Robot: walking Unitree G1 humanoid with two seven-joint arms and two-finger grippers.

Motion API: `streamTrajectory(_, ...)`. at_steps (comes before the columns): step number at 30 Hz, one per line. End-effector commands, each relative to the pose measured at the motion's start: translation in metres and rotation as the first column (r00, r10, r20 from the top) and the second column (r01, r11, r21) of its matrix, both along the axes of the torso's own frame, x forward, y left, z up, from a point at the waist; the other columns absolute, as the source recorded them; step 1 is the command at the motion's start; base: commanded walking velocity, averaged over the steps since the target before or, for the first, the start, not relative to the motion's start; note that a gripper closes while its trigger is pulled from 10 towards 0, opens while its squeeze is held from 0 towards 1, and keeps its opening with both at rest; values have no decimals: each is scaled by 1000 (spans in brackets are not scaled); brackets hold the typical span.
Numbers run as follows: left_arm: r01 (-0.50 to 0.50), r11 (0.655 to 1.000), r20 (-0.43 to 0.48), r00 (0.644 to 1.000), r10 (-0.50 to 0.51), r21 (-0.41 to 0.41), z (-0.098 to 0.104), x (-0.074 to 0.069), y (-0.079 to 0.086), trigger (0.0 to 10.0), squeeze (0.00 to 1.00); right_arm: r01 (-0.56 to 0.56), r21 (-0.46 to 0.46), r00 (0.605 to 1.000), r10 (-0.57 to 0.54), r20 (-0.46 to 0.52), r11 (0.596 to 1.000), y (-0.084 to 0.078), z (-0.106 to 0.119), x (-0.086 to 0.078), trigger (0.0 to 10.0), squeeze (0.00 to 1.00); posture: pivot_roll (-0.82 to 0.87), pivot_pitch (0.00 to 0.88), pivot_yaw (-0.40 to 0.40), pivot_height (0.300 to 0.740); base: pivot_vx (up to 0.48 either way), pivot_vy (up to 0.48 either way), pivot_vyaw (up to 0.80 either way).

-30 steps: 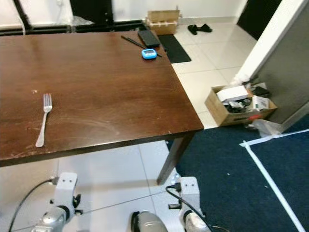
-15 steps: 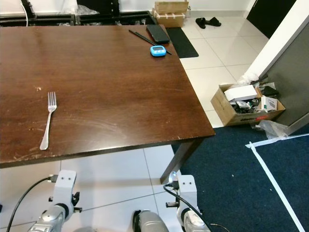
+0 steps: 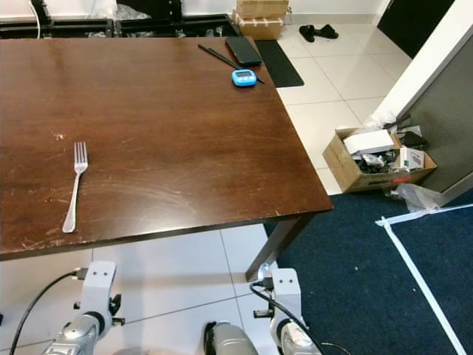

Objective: Setting the table

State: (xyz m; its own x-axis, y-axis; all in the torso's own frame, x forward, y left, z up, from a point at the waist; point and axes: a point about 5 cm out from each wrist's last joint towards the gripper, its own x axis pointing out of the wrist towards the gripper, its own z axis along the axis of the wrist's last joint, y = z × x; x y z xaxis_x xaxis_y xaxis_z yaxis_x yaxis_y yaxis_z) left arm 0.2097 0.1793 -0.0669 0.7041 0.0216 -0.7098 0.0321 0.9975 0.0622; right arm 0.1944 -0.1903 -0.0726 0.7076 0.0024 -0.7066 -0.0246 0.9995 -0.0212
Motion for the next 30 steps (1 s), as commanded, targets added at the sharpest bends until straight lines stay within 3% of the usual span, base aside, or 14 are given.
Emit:
streamTrajectory(1,-8,1000,-22,1000,8,0,-3,-6,2,10000,0,9,8,1000,-8,-22,1000,1,-3,-5,10000,0,40,57,-11,740,0,480,0)
streamTrajectory(17,4,1000,-6,1000,-4,6,-3,-5,-1,10000,0,8,9,1000,-7,-30,1000,-1,-4,-6,10000,0,42,58,-16,740,0,30,0)
streamTrajectory(30,-11,999,-32,999,12,33,-6,-11,7,10000,0,-14,14,998,15,-59,1000,3,-7,-11,10000,0,39,59,-9,740,0,0,0)
